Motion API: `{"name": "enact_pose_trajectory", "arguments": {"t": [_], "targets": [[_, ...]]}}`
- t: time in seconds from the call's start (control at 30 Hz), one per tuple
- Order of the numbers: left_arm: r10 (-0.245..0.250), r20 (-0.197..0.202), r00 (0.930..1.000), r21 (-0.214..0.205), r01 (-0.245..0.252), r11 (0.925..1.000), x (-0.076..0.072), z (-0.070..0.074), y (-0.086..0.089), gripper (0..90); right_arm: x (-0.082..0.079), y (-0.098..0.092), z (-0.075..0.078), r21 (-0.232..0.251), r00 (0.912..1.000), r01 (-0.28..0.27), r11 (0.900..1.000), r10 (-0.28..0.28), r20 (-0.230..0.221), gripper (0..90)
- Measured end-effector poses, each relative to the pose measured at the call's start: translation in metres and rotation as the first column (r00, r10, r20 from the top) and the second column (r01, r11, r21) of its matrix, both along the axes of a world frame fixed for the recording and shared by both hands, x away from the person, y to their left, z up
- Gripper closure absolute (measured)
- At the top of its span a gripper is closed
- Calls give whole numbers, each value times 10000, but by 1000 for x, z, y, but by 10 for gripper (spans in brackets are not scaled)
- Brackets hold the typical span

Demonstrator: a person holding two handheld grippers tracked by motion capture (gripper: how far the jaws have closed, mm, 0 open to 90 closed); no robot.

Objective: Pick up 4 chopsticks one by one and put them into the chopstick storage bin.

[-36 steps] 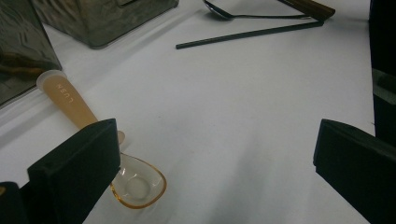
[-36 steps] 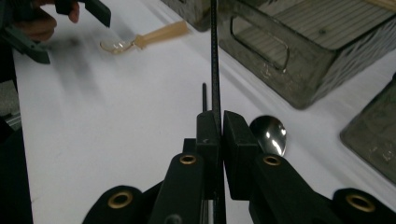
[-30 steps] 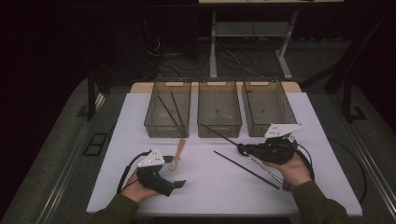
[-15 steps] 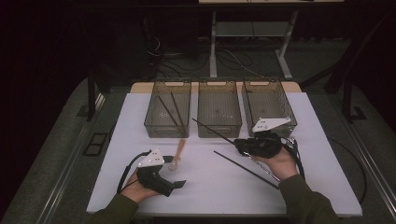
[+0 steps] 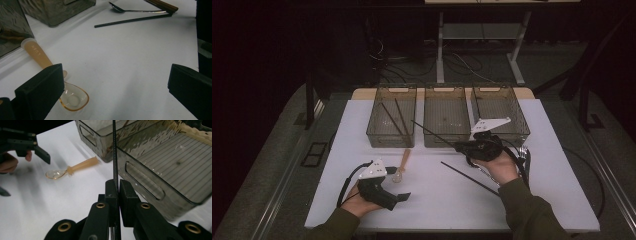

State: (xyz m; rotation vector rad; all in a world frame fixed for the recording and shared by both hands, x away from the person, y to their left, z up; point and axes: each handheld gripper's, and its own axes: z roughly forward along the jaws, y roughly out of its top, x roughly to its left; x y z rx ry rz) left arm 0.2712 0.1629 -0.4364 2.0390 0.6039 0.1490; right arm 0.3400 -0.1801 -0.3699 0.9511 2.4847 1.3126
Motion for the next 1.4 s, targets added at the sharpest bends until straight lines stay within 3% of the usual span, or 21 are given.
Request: {"name": "enact_pose_trajectory", "arguments": {"t": [0.23, 0.83, 1.4], "targets": [[-53, 0, 10000, -12, 53, 10000, 0, 0, 0, 0, 15, 15, 0, 36, 9996, 222, 9997, -221, -181, 852], [-68, -29, 10000, -152, 68, 9999, 0, 1, 0, 0, 57, 66, 16, -180, 9964, 724, 9972, -731, -422, 852], [-62, 37, 10000, -237, 63, 9997, 0, 1, 0, 0, 101, 122, 13, -708, 9909, 1160, 9907, -1203, -607, 852]]}}
